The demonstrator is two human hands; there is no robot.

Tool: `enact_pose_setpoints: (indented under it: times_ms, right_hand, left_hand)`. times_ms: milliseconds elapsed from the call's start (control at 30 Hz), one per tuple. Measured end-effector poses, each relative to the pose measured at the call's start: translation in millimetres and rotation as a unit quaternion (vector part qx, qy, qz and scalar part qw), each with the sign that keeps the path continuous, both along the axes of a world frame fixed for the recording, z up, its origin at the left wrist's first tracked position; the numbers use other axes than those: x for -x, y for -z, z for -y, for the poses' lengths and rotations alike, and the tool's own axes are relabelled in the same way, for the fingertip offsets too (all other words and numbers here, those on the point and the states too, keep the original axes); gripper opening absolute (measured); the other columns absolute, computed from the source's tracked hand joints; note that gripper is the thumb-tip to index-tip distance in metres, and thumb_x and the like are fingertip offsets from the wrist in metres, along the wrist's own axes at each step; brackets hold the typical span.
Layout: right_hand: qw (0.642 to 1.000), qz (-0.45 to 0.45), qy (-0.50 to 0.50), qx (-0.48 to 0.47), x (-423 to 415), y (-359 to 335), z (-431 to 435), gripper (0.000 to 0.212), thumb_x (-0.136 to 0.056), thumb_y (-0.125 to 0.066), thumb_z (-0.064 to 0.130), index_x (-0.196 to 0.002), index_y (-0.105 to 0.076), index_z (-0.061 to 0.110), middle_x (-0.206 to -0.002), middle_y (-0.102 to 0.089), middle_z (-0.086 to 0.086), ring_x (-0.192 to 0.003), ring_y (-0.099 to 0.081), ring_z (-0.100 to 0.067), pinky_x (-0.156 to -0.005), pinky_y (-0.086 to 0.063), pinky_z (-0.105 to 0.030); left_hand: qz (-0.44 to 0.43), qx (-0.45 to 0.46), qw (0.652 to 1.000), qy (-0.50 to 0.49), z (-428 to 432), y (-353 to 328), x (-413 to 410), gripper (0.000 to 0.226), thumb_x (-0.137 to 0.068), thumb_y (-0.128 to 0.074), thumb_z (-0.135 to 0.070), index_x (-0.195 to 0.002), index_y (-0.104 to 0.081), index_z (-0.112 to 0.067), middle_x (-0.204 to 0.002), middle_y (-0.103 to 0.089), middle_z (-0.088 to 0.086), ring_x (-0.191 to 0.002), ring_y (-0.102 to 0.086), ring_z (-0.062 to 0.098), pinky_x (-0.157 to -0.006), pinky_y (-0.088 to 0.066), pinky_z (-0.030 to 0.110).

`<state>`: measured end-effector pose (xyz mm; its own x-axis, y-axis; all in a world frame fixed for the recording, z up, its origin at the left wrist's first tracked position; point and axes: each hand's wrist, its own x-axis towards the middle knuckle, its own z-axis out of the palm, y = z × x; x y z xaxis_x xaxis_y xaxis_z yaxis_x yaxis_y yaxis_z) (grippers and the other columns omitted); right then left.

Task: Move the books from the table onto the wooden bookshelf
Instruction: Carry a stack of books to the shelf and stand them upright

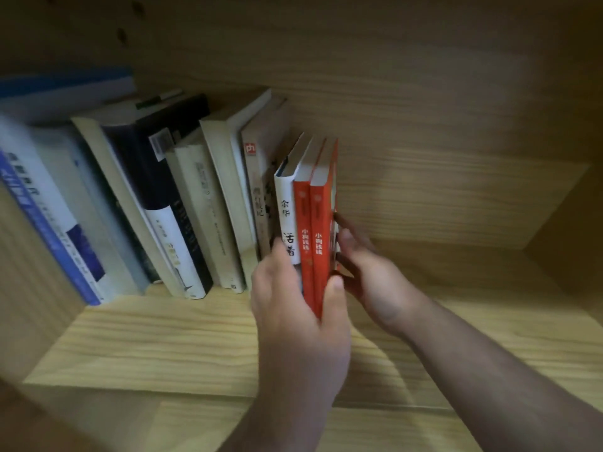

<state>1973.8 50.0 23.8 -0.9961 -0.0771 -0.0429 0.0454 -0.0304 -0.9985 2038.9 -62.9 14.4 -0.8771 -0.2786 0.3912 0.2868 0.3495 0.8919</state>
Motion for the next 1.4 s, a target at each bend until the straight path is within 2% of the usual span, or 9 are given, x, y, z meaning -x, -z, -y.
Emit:
enact_pose_setpoints:
  times_ms: [133, 233, 333, 433, 600, 767, 933, 1167, 1400]
  right_hand:
    - [0.995, -0.041, -0.042, -0.076, -19, 4, 2, 0.045, -0.103, -0.054, 0.026, -0.148, -0.051, 0.029, -0.141, -0.062, 0.001, -0.124, -0.061, -0.001, -0.105, -0.047, -0.02]
    - [0.988, -0.057, -0.036, -0.137, -31, 4, 6, 0.066, -0.086, -0.065, 0.012, -0.148, -0.048, 0.021, -0.129, -0.069, -0.004, -0.115, -0.067, -0.011, -0.09, -0.054, -0.018]
    - [0.963, -0.094, -0.038, -0.249, -35, 9, 11, 0.075, -0.079, -0.076, 0.009, -0.14, -0.045, 0.04, -0.112, -0.073, 0.02, -0.102, -0.066, 0.011, -0.084, -0.056, -0.018]
    - [0.948, -0.121, 0.014, -0.293, -25, 16, 20, 0.086, -0.071, -0.09, 0.014, -0.135, -0.042, 0.047, -0.107, -0.071, 0.025, -0.097, -0.059, 0.024, -0.074, -0.044, 0.003]
    - [0.94, -0.151, 0.048, -0.302, -2, 28, 32, 0.082, -0.07, -0.09, 0.024, -0.129, -0.041, 0.052, -0.123, -0.063, 0.007, -0.095, -0.061, 0.017, -0.065, -0.042, 0.004]
    - [0.934, -0.164, 0.053, -0.313, 16, 35, 36, 0.091, -0.065, -0.082, 0.04, -0.144, -0.037, 0.037, -0.125, -0.065, 0.013, -0.11, -0.065, -0.005, -0.091, -0.049, -0.022]
    - [0.945, -0.155, 0.04, -0.285, 34, 40, 35, 0.096, -0.056, -0.081, 0.044, -0.142, -0.04, 0.035, -0.105, -0.07, 0.031, -0.099, -0.067, 0.01, -0.085, -0.052, -0.013]
    - [0.955, -0.163, 0.027, -0.245, 42, 41, 28, 0.084, -0.063, -0.087, 0.035, -0.137, -0.047, 0.033, -0.104, -0.069, 0.039, -0.095, -0.066, 0.016, -0.072, -0.046, 0.001]
    - [0.937, -0.185, 0.085, -0.285, 27, 23, 37, 0.091, -0.054, -0.086, 0.046, -0.123, -0.032, 0.07, -0.121, -0.065, 0.023, -0.108, -0.061, 0.013, -0.087, -0.051, -0.018]
  left_hand:
    - [0.041, 0.057, 0.996, 0.055, 22, 15, -15, 0.09, -0.09, -0.057, -0.008, -0.143, -0.003, -0.057, -0.129, -0.028, -0.018, -0.129, -0.033, 0.008, -0.102, -0.027, 0.013]
    - [0.019, 0.092, 0.994, 0.056, 37, 16, -11, 0.086, -0.091, -0.054, -0.002, -0.145, -0.014, -0.056, -0.125, -0.019, -0.032, -0.136, -0.021, 0.002, -0.101, -0.015, 0.005]
    - [0.003, 0.057, 0.996, 0.075, 47, 14, -5, 0.067, -0.095, -0.05, -0.008, -0.143, -0.038, -0.052, -0.14, -0.014, -0.05, -0.143, -0.014, -0.013, -0.114, -0.018, 0.015]
    - [-0.044, 0.0, 0.997, 0.06, 56, 14, 0, 0.054, -0.09, -0.048, -0.014, -0.135, -0.044, -0.044, -0.14, -0.04, -0.025, -0.135, -0.037, -0.009, -0.113, -0.039, 0.031]
    - [-0.016, -0.017, 0.999, 0.043, 69, 7, 30, 0.051, -0.092, -0.059, -0.017, -0.141, -0.047, -0.028, -0.131, -0.057, -0.006, -0.123, -0.055, 0.011, -0.103, -0.049, 0.042]
    - [-0.011, -0.054, 0.997, 0.054, 83, -5, 52, 0.03, -0.092, -0.066, -0.017, -0.113, -0.06, -0.038, -0.099, -0.07, -0.032, -0.092, -0.067, -0.009, -0.075, -0.051, 0.008]
    - [-0.025, -0.036, 0.994, 0.097, 98, -13, 64, 0.025, -0.089, -0.069, -0.014, -0.09, -0.067, -0.039, -0.089, -0.073, -0.028, -0.081, -0.07, -0.007, -0.062, -0.052, 0.009]
    - [-0.002, 0.019, 0.995, 0.093, 103, -18, 70, 0.025, -0.084, -0.074, -0.025, -0.101, -0.065, -0.04, -0.094, -0.071, -0.033, -0.083, -0.068, -0.01, -0.062, -0.053, 0.009]
    - [0.007, 0.07, 0.997, 0.035, 102, -22, 71, 0.015, -0.076, -0.068, -0.033, -0.091, -0.067, -0.034, -0.076, -0.071, -0.024, -0.071, -0.067, -0.009, -0.052, -0.047, 0.005]
